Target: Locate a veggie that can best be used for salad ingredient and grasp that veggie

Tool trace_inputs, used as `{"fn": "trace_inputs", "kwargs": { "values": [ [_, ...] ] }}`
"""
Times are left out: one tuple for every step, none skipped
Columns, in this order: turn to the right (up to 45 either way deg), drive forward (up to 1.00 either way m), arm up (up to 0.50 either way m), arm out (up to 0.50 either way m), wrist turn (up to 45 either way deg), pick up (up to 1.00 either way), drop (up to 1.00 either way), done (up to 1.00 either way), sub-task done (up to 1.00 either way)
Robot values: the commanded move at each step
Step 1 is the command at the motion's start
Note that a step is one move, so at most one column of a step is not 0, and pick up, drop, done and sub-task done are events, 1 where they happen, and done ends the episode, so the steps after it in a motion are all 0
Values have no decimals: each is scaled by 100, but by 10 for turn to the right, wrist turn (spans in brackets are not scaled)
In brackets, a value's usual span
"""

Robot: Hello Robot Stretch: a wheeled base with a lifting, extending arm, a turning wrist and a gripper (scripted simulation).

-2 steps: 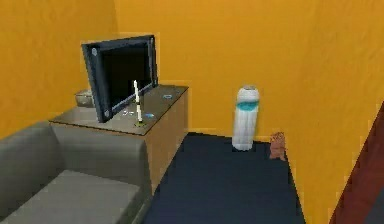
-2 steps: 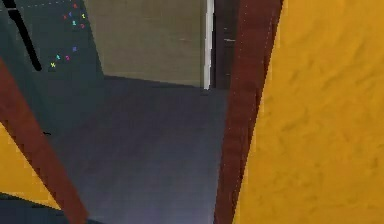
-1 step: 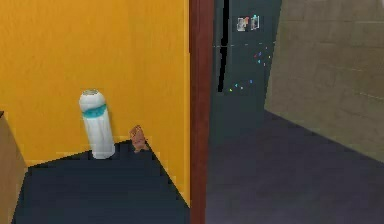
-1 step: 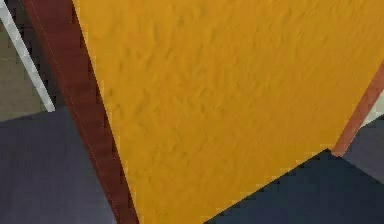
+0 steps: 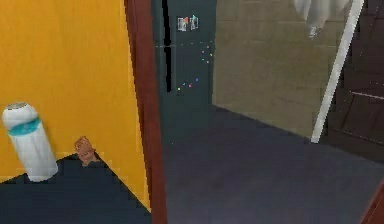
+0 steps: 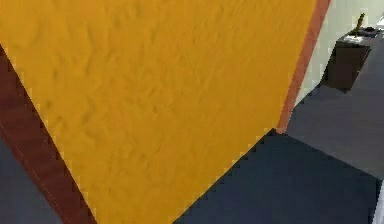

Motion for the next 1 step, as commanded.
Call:
{"fn": "trace_inputs", "kwargs": {
  "values": [
    [0, 40, 0, 0, 0, 0, 0, 0, 0]
  ]
}}
